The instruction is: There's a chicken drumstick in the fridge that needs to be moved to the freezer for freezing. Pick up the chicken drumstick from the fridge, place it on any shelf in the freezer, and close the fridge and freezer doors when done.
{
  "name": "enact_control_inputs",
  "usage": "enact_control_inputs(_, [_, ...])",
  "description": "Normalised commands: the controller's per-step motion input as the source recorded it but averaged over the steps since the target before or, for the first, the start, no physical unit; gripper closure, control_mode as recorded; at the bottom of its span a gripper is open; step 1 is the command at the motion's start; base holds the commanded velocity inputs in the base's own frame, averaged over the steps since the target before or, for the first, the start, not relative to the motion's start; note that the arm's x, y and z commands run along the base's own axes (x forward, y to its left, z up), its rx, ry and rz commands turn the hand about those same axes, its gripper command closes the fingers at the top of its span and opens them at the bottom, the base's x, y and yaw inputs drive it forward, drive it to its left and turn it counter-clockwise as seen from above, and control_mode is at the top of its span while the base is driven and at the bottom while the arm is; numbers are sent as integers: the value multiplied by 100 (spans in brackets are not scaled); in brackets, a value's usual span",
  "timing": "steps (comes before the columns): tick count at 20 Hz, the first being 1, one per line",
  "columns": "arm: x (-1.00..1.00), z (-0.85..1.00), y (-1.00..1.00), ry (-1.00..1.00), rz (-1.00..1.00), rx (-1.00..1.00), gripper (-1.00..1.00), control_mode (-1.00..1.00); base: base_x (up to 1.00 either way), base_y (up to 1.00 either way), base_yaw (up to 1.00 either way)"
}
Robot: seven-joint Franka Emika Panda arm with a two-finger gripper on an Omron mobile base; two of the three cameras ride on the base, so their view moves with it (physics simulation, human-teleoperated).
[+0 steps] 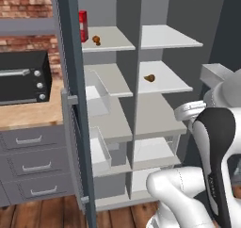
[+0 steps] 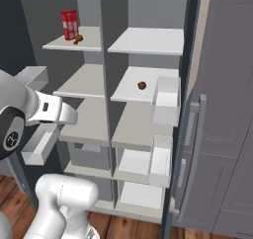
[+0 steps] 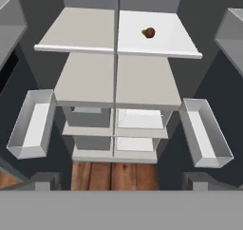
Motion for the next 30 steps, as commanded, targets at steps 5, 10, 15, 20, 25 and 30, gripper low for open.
enact_control_inputs(5, [0, 0, 0, 0, 0, 0, -100, 100, -30, 0, 0])
enact_control_inputs(10, [0, 0, 1, 0, 0, 0, -100, -100, 0, 0, 0])
enact_control_inputs(15, [-61, -3, 65, -11, 5, 6, -100, -100, 0, 0, 0])
enact_control_inputs(20, [-74, -8, 96, -10, 5, 9, -100, -100, 0, 0, 0])
enact_control_inputs(25, [-16, -8, 100, -11, 0, 3, -100, -100, 0, 0, 0])
enact_control_inputs(30, [-3, -23, 100, -12, 0, 5, -100, -100, 0, 0, 0])
